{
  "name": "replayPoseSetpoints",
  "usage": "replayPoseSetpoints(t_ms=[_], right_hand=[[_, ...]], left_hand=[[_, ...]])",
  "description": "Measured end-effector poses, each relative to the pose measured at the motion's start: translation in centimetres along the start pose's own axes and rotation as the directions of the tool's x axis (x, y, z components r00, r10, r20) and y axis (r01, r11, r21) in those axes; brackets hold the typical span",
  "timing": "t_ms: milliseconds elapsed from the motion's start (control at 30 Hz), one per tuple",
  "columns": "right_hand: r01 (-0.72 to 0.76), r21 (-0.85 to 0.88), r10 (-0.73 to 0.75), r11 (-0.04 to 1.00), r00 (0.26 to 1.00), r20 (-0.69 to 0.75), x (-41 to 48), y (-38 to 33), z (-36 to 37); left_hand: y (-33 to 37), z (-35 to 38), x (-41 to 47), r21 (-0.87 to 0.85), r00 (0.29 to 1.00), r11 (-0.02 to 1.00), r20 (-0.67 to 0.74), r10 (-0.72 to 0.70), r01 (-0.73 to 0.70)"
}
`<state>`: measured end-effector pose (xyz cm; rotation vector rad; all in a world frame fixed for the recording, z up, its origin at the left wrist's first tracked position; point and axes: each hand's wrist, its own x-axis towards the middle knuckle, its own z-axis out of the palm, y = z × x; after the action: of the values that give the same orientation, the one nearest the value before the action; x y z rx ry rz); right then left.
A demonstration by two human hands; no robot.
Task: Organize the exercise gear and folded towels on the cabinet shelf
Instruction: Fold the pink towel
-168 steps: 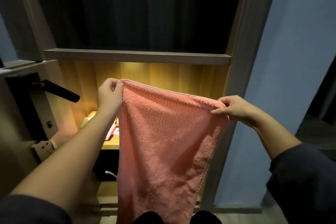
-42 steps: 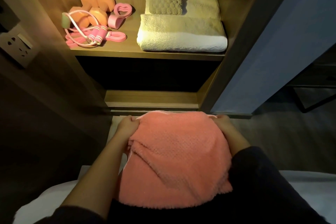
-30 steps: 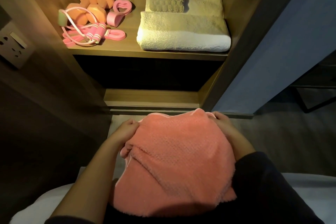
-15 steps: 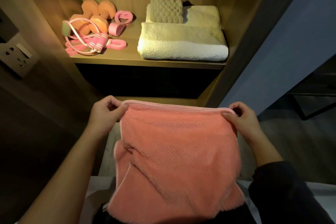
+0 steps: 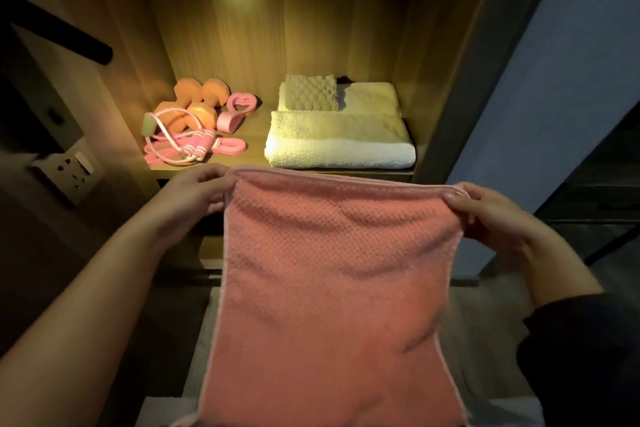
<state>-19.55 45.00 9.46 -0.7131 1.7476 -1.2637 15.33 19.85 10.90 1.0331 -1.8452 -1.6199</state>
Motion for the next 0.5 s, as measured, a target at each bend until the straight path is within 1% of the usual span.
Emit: replayPoseSetpoints(t_ms=[33,67,100,133,167,200,233,267,333,400,433,500], right_hand=[[0.005,0.009,-0.005,1.0,1.0,0.008,0.3,-1.0,-0.1],[0.029,0.018,-0.029,0.999,1.0,-0.008,0.6,-2.0,0.1],[0.066,0.035,-0.064,0.997,0.997,-0.049,0.7,-3.0,0.2],[0.117,0.061,-0.11,0.991,0.988,-0.109,0.9,-4.1,0.6],[0.175,0.094,-0.158,0.98,0.974,-0.165,1.1,-5.2,1.0],[0.228,0.116,-0.202,0.967,0.959,-0.2,1.2,-6.1,1.4],[0.273,0.115,-0.245,0.955,0.946,-0.214,1.3,-6.9,1.7],[0.309,0.083,-0.285,0.948,0.933,-0.218,1.4,-7.6,1.8],[0.34,-0.088,-0.351,0.936,0.909,-0.224,1.2,-8.5,1.1],[0.31,-0.25,-0.367,0.917,0.902,-0.228,1.1,-9.1,-0.2],[0.292,-0.268,-0.354,0.918,0.907,-0.228,1.0,-9.2,-0.8],[0.283,-0.216,-0.325,0.935,0.925,-0.197,1.0,-9.6,-1.4]], left_hand=[[1.1,0.5,0.6,-0.06,0.999,0.998,-0.054,0.003,-0.006],[2.3,1.1,1.3,-0.078,0.991,0.996,-0.131,0.024,-0.034],[3.6,1.9,1.9,-0.055,0.973,0.996,-0.224,0.062,-0.076],[4.9,2.7,2.5,0.005,0.942,0.992,-0.314,0.123,-0.128],[6.2,3.4,2.8,0.104,0.904,0.978,-0.376,0.205,-0.179],[7.3,4.0,3.1,0.209,0.867,0.95,-0.398,0.298,-0.231],[8.1,4.4,3.3,0.275,0.836,0.918,-0.397,0.378,-0.285],[8.9,4.7,3.5,0.285,0.808,0.897,-0.402,0.431,-0.337],[10.1,4.4,3.6,0.248,0.755,0.871,-0.434,0.491,-0.424],[10.7,3.5,3.9,0.246,0.713,0.85,-0.464,0.526,-0.467],[10.8,2.9,4.2,0.255,0.694,0.842,-0.479,0.537,-0.476],[10.5,2.4,4.8,0.267,0.676,0.833,-0.49,0.55,-0.484]])
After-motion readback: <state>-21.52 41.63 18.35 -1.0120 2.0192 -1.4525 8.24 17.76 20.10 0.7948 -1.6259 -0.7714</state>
